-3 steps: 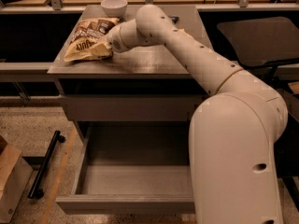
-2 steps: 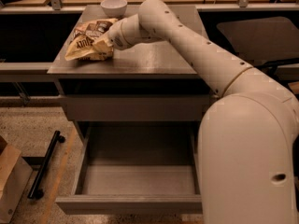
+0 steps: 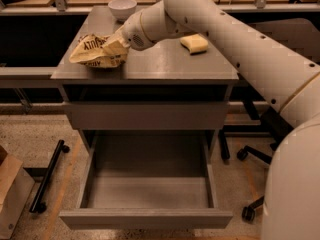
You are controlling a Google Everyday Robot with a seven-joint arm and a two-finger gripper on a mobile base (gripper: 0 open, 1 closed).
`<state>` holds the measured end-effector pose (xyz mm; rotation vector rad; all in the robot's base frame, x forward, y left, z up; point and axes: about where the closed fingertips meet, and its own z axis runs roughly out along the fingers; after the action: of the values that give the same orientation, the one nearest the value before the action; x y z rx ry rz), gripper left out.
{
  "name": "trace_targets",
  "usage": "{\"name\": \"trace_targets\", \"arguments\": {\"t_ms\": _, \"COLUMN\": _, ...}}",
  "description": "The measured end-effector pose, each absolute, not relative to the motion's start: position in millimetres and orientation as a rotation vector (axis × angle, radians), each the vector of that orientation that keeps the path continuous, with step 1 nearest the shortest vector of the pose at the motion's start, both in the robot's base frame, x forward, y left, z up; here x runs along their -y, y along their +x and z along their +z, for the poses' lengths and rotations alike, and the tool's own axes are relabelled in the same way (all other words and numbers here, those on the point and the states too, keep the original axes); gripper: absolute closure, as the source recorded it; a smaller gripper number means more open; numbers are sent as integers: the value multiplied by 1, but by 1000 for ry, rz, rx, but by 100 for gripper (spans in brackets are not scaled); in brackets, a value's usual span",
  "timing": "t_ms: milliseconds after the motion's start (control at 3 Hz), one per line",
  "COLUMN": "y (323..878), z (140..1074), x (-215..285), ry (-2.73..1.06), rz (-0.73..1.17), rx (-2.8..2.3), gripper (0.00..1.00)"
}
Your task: Place brown chip bag into middle drawer
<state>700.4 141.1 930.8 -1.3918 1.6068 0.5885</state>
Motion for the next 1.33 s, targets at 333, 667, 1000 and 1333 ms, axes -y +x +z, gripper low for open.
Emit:
{"name": "trace_targets", "arguments": {"t_ms": 333, "y": 638, "z": 934, "x": -134, "ry": -1402, "rz": 634, "rx": -1627, "gripper": 100}}
{"name": "trace_targets", "arguments": {"t_ms": 667, "y": 576, "z": 932, "x": -123, "ry": -1329, "rz": 698, "rx": -1714, "gripper": 100}}
{"name": "trace_targets", "arguments": {"t_ms": 1000, "y": 550, "z": 892, "x": -115, "ry": -1347, "rz": 720, "rx": -1795, "gripper": 100}}
{"name": "trace_targets", "arguments": {"t_ms": 1333, "y": 553, "z": 893, "x": -120, "ry": -1366, "rz": 710, "rx": -1798, "gripper": 100}}
